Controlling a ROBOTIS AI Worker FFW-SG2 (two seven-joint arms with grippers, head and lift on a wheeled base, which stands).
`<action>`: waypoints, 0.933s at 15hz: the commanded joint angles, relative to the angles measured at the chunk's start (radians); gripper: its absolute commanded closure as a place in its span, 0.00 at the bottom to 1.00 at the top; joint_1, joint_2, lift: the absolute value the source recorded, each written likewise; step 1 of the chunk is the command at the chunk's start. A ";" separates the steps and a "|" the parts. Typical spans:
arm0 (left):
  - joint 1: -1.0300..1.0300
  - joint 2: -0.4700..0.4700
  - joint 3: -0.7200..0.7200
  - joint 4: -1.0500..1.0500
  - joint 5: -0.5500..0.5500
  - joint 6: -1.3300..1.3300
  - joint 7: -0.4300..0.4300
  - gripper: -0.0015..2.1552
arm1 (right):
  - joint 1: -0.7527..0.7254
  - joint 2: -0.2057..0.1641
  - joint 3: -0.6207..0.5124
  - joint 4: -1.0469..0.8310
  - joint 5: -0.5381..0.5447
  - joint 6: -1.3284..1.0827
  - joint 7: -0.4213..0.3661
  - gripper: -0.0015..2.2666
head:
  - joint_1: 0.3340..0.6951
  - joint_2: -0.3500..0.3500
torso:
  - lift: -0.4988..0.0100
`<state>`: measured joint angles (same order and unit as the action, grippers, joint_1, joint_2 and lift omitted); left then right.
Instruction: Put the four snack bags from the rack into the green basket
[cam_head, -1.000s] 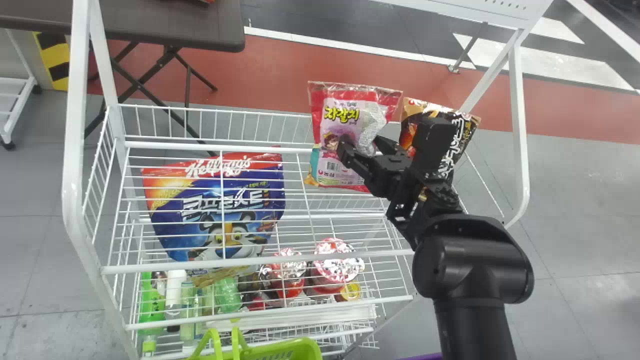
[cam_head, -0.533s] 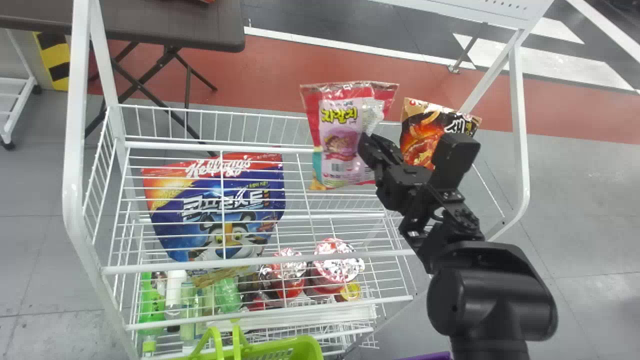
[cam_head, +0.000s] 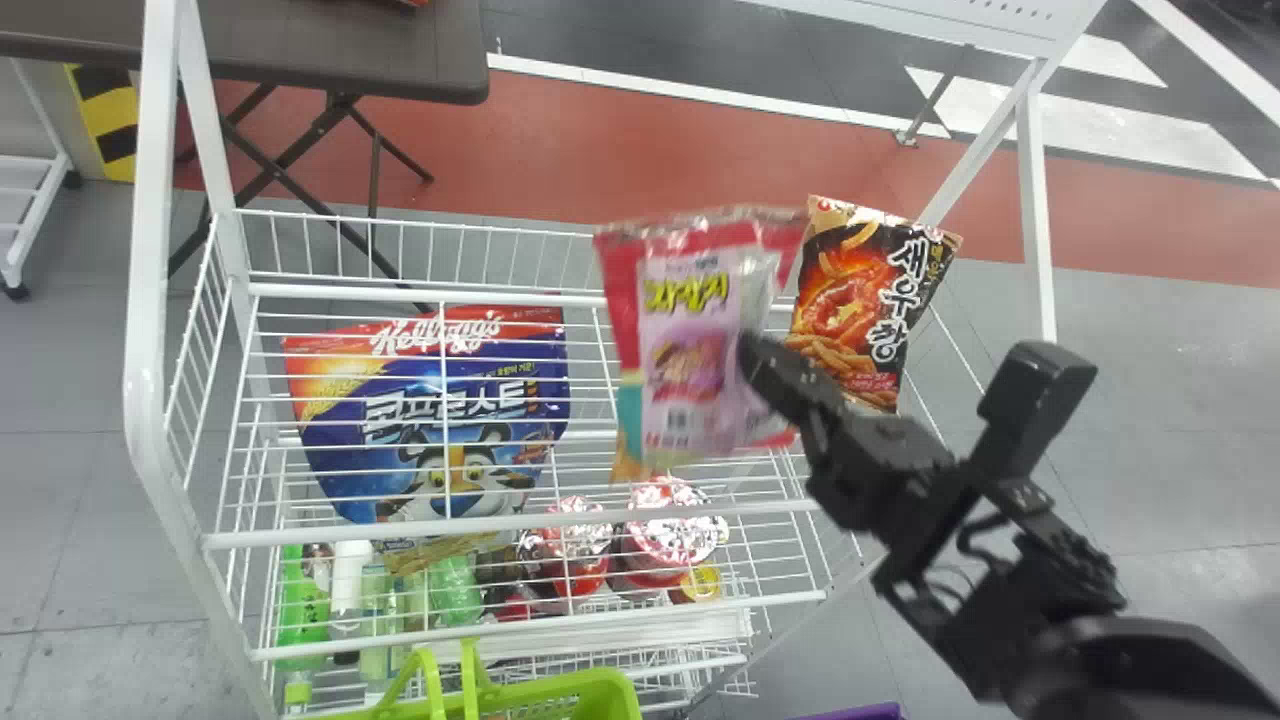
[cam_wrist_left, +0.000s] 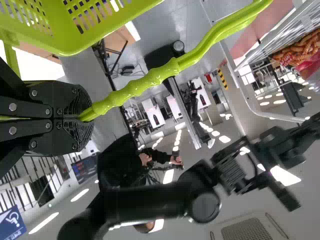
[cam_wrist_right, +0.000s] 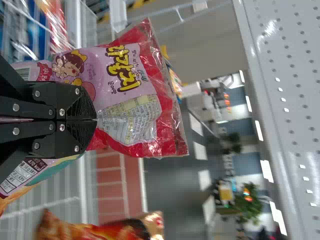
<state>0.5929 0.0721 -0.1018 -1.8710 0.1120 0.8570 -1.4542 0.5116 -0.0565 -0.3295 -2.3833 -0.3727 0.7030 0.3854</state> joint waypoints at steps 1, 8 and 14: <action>-0.002 -0.002 -0.004 0.001 0.000 0.001 0.001 0.88 | 0.058 0.024 -0.062 -0.100 -0.077 0.287 0.038 0.93 | 1.00 0.00 | 0.97; -0.002 -0.003 -0.010 0.004 0.000 -0.002 0.018 0.88 | 0.165 0.057 -0.180 -0.208 -0.132 0.852 0.139 0.93 | 1.00 0.00 | 0.97; -0.004 -0.003 -0.015 0.006 -0.002 -0.005 0.026 0.88 | 0.171 0.057 -0.129 -0.017 -0.110 0.858 0.161 0.93 | 1.00 0.00 | 0.97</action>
<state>0.5892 0.0690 -0.1162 -1.8654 0.1104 0.8525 -1.4270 0.6824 -0.0015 -0.4802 -2.4342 -0.4970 1.5690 0.5484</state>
